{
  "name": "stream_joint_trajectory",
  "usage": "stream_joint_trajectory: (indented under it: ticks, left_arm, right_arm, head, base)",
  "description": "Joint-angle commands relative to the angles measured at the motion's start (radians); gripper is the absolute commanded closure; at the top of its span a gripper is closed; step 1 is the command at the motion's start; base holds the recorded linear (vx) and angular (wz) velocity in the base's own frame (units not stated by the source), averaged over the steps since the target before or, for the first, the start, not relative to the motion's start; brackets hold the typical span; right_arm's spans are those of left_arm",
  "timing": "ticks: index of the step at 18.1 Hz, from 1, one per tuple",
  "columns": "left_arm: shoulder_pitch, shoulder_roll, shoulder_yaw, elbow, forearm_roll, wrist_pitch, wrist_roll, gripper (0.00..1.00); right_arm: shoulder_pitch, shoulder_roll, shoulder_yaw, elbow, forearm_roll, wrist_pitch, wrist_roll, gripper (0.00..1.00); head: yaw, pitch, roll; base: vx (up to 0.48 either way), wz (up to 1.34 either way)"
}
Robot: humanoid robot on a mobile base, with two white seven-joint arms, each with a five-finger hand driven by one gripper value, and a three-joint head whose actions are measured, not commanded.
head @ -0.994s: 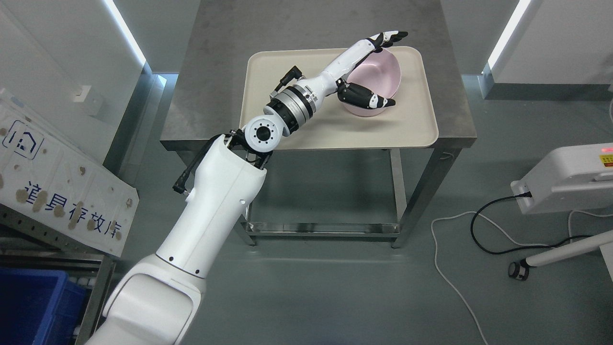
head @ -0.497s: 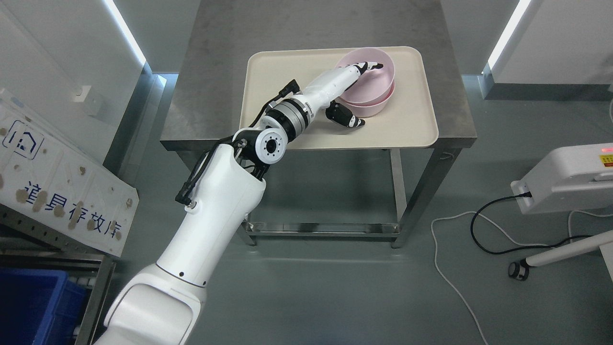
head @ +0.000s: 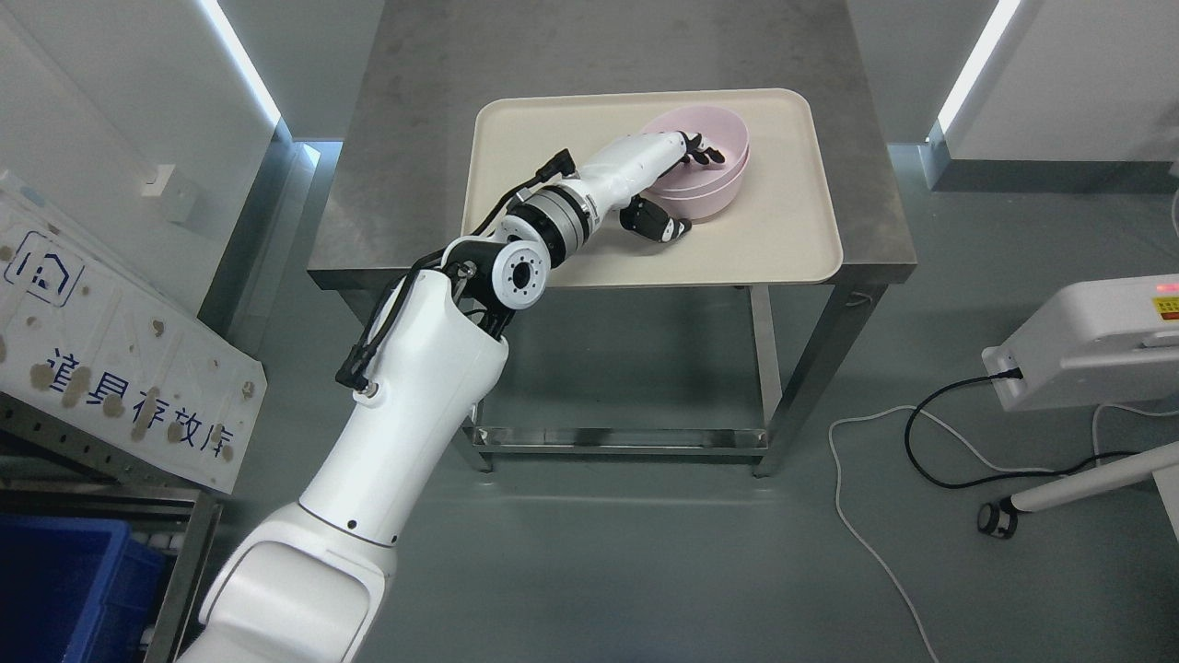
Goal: Stack pink IKEA bowls on left shelf middle
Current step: 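Lower the held bowl into the other pink bowl with the left hand, then lift the stacked pink bowls off the tray with the left hand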
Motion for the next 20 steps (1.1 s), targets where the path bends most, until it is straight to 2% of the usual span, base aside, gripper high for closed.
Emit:
stream_joint_trajectory:
  ticks: [1,4,5,15,18,19,20]
  left_arm:
    - [-0.002,0.018,0.047,-0.005,-0.013,-0.064,0.001,0.59]
    - [0.001,0.018,0.073,-0.006,-0.012,-0.114,-0.001,0.76]
    - [0.003,0.018,0.079,-0.005,-0.012,-0.129,-0.002,0.78]
    - [0.021,0.018,0.063,0.040,-0.084,-0.141,-0.001,0.71]
    - [0.019,0.018,0.061,0.041,-0.084,-0.144,-0.002,0.73]
    - [0.018,0.018,0.060,0.040,-0.084,-0.147,-0.002,0.76]
    - [0.018,0.018,0.079,0.041,-0.078,-0.184,-0.002,0.92]
  right_arm:
    - [0.000,-0.017,0.000,0.000,0.000,-0.001,-0.003,0.00]
    - [0.000,-0.017,0.000,0.000,0.000,-0.001,-0.001,0.00]
    - [0.000,-0.017,0.000,0.000,0.000,-0.001,-0.003,0.00]
    - [0.000,-0.017,0.000,0.000,0.000,-0.001,-0.001,0.00]
    - [0.000,-0.017,0.000,0.000,0.000,-0.001,-0.001,0.00]
    - [0.000,-0.017,0.000,0.000,0.000,-0.001,-0.001,0.00]
    - [0.000,-0.017,0.000,0.000,0.000,-0.001,-0.001,0.00]
  head:
    - [0.0000,0.000,0.000]
    - [0.0000,0.000,0.000]
    - [0.0000,0.000,0.000]
    - [0.0000,0.000,0.000]
    - [0.0000,0.000,0.000]
    - [0.0000,0.000,0.000]
    - [0.0000,0.000,0.000]
  base:
    - [0.000,0.00]
    - [0.000,0.00]
    - [0.000,0.00]
    - [0.000,0.00]
    - [0.000,0.00]
    - [0.000,0.00]
    - [0.000,0.00]
